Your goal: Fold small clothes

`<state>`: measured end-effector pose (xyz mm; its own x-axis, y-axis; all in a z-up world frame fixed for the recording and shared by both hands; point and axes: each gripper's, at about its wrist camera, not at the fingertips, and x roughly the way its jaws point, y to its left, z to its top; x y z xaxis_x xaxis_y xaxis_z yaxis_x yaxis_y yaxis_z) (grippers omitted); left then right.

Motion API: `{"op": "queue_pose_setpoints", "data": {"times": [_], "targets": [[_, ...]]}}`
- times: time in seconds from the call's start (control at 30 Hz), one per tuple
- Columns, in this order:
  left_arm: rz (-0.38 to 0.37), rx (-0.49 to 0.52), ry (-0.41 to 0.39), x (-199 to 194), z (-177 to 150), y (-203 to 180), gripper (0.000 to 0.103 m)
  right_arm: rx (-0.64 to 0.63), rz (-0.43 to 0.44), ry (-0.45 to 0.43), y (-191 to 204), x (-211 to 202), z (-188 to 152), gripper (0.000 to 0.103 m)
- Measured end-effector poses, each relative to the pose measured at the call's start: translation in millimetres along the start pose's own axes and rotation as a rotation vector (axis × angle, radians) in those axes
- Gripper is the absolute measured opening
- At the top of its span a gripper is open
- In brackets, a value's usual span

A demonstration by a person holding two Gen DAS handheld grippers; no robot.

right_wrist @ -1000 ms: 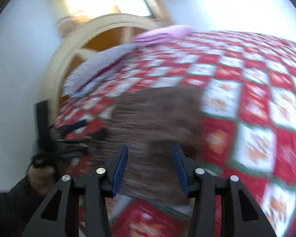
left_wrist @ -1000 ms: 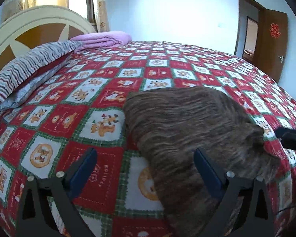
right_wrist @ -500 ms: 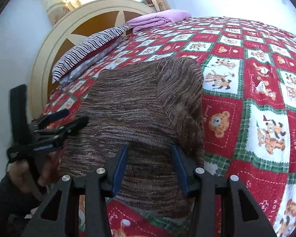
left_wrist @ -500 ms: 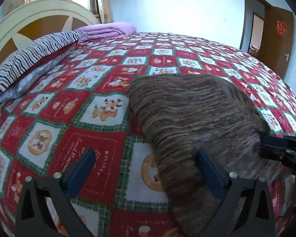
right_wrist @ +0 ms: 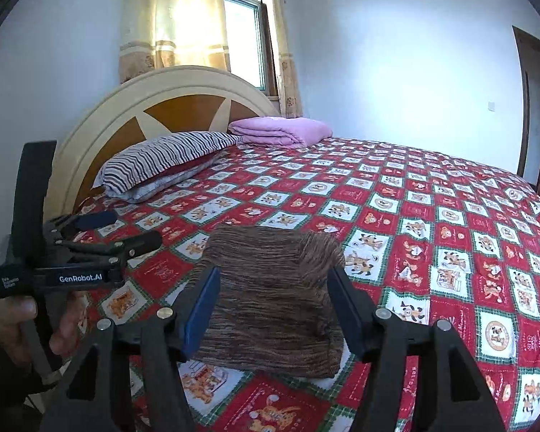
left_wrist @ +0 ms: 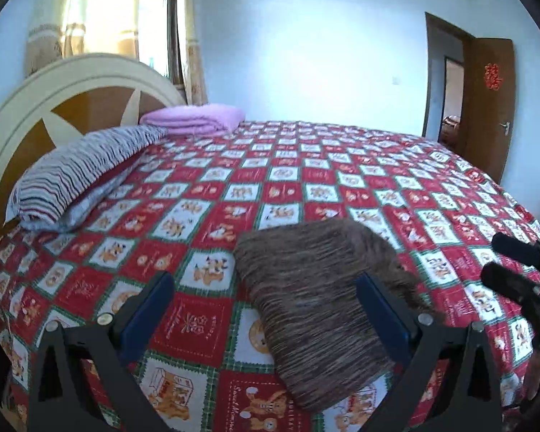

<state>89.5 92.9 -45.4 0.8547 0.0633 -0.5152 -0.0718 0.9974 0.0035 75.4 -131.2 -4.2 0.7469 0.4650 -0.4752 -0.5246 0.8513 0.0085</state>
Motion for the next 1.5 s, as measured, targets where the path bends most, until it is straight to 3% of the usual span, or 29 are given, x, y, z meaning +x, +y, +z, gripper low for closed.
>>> {"op": "queue_pose_setpoints", "data": {"times": [1.5], "targets": [[-0.003,0.012,-0.014,-6.7,-0.8,-6.4,0.103,0.026,-0.004,-0.005,4.8,-9.3,-5.9,0.063]]}}
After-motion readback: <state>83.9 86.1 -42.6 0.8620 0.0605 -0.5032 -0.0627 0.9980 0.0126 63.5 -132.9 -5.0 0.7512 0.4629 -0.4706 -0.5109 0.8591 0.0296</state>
